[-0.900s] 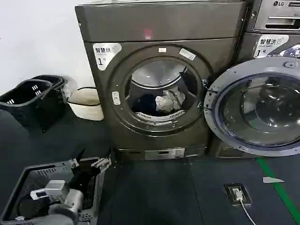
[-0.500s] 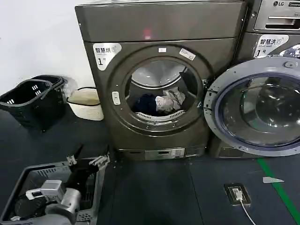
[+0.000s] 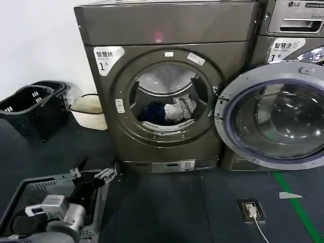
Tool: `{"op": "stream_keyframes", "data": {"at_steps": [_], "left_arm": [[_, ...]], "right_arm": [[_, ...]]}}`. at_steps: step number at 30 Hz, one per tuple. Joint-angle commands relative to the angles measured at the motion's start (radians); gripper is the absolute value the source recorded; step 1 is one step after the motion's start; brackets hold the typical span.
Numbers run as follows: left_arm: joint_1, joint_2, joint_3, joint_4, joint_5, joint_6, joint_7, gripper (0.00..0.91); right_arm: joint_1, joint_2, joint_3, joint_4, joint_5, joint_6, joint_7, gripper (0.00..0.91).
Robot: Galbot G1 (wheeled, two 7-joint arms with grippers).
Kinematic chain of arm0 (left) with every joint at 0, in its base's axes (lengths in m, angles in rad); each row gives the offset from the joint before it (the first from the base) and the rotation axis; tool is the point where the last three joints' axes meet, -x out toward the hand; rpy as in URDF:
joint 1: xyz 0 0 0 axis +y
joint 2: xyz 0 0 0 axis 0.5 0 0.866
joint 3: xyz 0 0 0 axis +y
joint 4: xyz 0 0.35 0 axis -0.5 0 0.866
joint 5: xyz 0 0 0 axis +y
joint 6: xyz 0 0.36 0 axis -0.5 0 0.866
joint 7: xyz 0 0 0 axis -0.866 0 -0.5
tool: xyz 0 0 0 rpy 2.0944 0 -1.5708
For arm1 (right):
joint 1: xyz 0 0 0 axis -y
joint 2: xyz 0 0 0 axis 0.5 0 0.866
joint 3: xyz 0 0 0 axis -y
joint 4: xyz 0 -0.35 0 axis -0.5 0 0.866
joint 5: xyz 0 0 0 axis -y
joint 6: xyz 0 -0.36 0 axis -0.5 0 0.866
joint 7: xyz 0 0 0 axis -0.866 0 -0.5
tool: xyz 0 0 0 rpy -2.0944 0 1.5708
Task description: Grasp the clothes from the dryer.
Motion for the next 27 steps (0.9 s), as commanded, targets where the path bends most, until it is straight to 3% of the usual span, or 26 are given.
{"op": "stream_keyframes", "data": {"at_steps": [1, 27], "left_arm": [[0.004, 0.001, -0.002, -0.003, 0.022, 0.003, 0.004, 0.907], [-0.003, -0.010, 0.008, -0.001, 0.034, 0.004, 0.019, 0.907]], "right_arm": [[0.000, 0.000, 0.000, 0.002, 0.002, 0.001, 0.000, 0.907], [0.004, -0.024, 0.008, -0.018, -0.021, -0.003, -0.013, 0.907]]}}
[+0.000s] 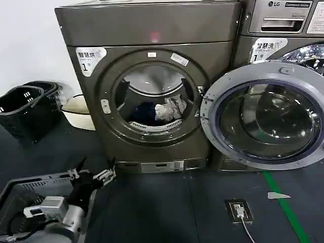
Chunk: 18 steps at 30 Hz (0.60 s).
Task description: Grasp the clothes from the dryer.
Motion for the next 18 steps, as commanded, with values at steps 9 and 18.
{"op": "stream_keyframes", "data": {"at_steps": [9, 18], "left_arm": [[-0.014, -0.005, 0.005, 0.007, 0.001, 0.001, 0.007, 0.907], [-0.021, 0.006, 0.001, -0.001, -0.006, 0.001, 0.007, 0.907]], "right_arm": [[0.000, -0.005, 0.006, 0.001, -0.006, -0.002, -0.003, 0.907], [-0.001, 0.007, 0.011, 0.014, -0.005, -0.001, -0.007, 0.907]]}}
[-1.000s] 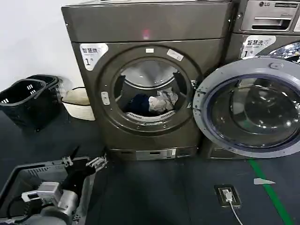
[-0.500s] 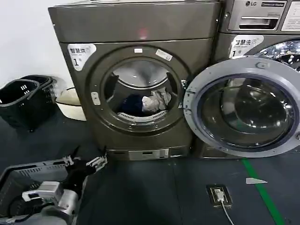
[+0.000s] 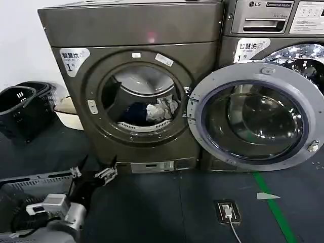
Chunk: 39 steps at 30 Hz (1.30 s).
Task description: Grasp the clothes from the dryer.
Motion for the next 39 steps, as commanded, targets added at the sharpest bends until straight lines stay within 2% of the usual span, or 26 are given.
{"op": "stream_keyframes", "data": {"at_steps": [1, 11, 25, 39], "left_arm": [[0.000, 0.004, -0.002, -0.004, -0.002, 0.000, 0.000, 0.907], [0.018, 0.012, -0.011, -0.028, -0.011, -0.002, 0.001, 0.907], [0.007, 0.015, -0.020, -0.038, -0.017, 0.000, 0.015, 0.907], [0.005, 0.009, -0.024, -0.040, -0.019, 0.002, 0.019, 0.907]], "right_arm": [[-0.001, 0.004, 0.001, 0.004, 0.001, 0.000, -0.001, 0.907], [-0.005, 0.002, -0.005, 0.010, 0.035, 0.052, -0.005, 0.907], [-0.010, 0.011, 0.000, 0.026, 0.090, 0.072, -0.025, 0.907], [-0.008, 0.009, -0.002, 0.019, 0.097, 0.094, -0.027, 0.907]]}}
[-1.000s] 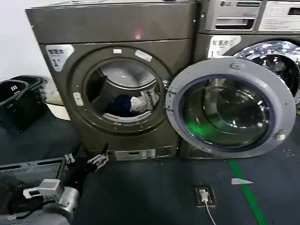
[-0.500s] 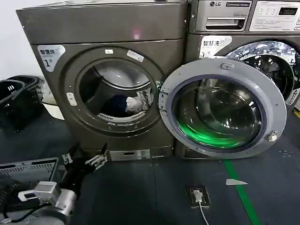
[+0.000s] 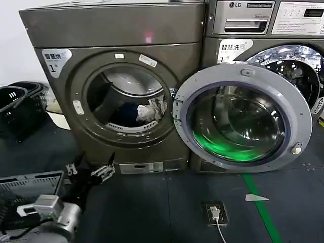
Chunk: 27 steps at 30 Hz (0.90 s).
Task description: Grasp the clothes from the dryer.
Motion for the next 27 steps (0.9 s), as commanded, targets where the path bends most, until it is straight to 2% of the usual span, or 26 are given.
{"op": "stream_keyframes", "data": {"at_steps": [1, 27], "left_arm": [[0.002, -0.001, 0.000, -0.001, 0.000, 0.001, 0.001, 0.907], [0.012, 0.011, -0.002, -0.015, -0.007, 0.001, 0.014, 0.907]], "right_arm": [[0.002, -0.002, -0.002, -0.002, 0.005, 0.007, -0.001, 0.907], [0.003, 0.008, -0.002, 0.009, 0.019, -0.008, -0.018, 0.907]]}}
